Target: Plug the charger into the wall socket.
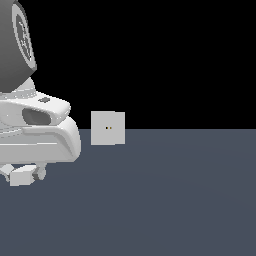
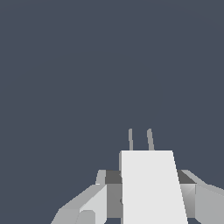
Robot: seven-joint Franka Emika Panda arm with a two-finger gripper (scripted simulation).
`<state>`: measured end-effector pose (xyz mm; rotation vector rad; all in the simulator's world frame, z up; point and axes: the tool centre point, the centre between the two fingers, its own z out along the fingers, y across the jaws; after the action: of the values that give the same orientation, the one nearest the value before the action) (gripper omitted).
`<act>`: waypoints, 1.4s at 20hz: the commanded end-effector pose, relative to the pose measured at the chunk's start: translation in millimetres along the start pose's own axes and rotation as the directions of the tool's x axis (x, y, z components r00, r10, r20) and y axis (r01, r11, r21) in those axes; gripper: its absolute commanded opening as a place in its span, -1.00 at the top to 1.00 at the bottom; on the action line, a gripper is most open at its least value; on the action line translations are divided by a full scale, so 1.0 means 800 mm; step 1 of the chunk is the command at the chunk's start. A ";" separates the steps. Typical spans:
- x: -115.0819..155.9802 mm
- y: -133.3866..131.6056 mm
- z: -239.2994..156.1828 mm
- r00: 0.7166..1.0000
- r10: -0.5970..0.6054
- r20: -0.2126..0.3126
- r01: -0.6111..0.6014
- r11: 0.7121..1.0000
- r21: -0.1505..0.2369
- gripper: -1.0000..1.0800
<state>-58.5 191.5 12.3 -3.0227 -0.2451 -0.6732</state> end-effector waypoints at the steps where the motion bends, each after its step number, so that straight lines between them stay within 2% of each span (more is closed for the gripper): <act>1: 0.000 -0.002 0.001 1.000 -0.002 0.000 0.002 1.000 0.001 1.00; 7: 0.002 0.004 -0.002 1.000 -0.001 0.000 0.001 1.000 0.000 1.00; 13: 0.011 0.023 -0.009 1.000 -0.004 -0.001 0.004 1.000 0.001 1.00; 28: 0.060 0.118 -0.046 1.000 -0.020 -0.004 0.020 1.000 0.004 1.00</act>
<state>-19.7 110.3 60.7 -3.0187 -0.2729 -0.6789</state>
